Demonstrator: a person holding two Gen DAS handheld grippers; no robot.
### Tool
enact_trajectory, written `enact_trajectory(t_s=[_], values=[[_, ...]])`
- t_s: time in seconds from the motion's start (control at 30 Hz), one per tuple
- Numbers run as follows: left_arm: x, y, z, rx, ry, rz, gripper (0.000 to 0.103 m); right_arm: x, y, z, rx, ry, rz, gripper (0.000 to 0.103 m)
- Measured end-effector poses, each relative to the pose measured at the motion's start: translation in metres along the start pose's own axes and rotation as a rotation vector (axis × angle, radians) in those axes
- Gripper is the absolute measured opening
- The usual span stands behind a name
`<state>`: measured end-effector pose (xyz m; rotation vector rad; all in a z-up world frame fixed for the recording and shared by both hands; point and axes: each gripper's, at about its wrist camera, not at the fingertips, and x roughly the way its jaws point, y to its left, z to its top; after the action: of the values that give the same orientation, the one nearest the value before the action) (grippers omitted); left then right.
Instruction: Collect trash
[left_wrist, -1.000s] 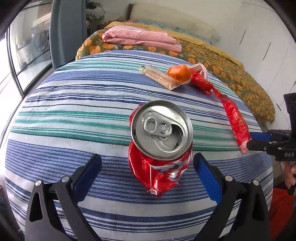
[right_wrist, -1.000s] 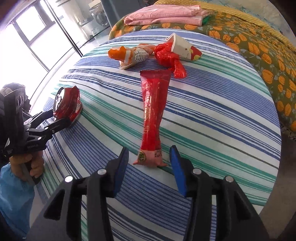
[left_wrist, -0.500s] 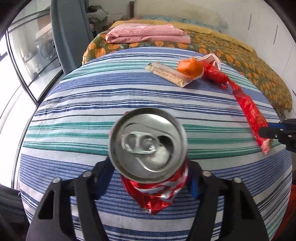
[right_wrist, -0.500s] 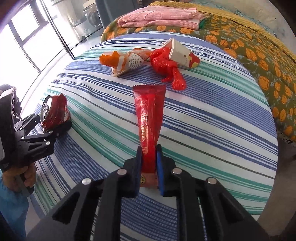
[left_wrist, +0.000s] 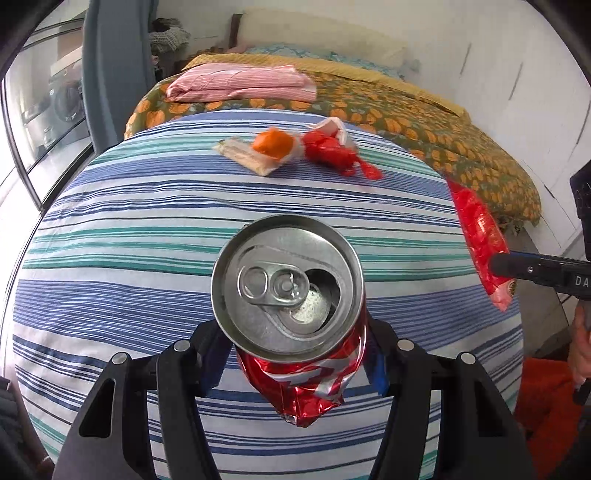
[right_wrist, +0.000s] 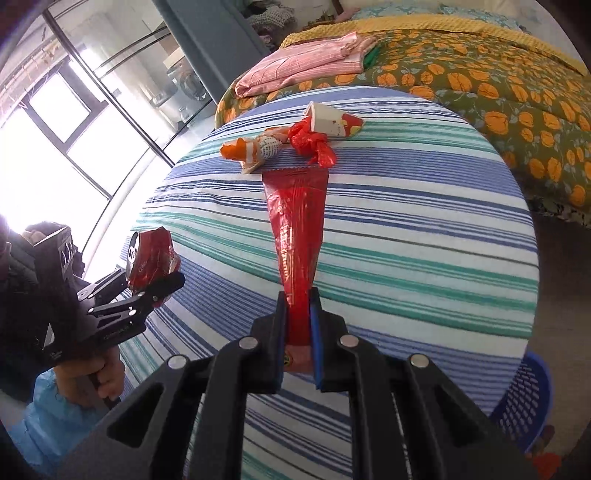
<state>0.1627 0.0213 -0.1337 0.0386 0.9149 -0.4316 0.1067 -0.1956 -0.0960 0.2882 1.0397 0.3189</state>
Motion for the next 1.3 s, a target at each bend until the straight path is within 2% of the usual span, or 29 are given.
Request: enact_trajectory(t_s=[0.2, 0.47, 0.57, 0.7, 0.87, 1.1, 1.13, 1.2, 1.3], values=[[-0.011, -0.090, -0.002, 0.109, -0.004, -0.126, 0.060, -0.050, -0.043, -0.037, 0.078, -0.057, -0.025, 0.011], [-0.018, -0.215, -0.014, 0.240, 0.015, -0.305, 0.060, -0.103, -0.125, -0.093, 0.191, -0.107, -0.170, 0.011], [-0.008, -0.262, -0.024, 0.293, 0.044, -0.341, 0.060, -0.111, -0.160, -0.118, 0.246, -0.110, -0.234, 0.011], [0.015, -0.312, -0.041, 0.335, 0.095, -0.371, 0.060, -0.117, -0.197, -0.146, 0.309, -0.108, -0.274, 0.011], [0.055, -0.351, -0.055, 0.359, 0.147, -0.374, 0.060, -0.113, -0.239, -0.170, 0.384, -0.094, -0.282, 0.011], [0.110, -0.380, -0.065, 0.387, 0.183, -0.351, 0.061, -0.097, -0.276, -0.187, 0.447, -0.070, -0.266, 0.013], [0.115, -0.381, -0.066, 0.393, 0.184, -0.350, 0.062, -0.095, -0.280, -0.188, 0.453, -0.066, -0.257, 0.014], [0.123, -0.383, -0.066, 0.398, 0.187, -0.345, 0.074, -0.093, -0.287, -0.191, 0.469, -0.073, -0.249, 0.016], [0.125, -0.380, -0.065, 0.389, 0.180, -0.334, 0.077, -0.097, -0.293, -0.194, 0.500, -0.086, -0.258, 0.017]])
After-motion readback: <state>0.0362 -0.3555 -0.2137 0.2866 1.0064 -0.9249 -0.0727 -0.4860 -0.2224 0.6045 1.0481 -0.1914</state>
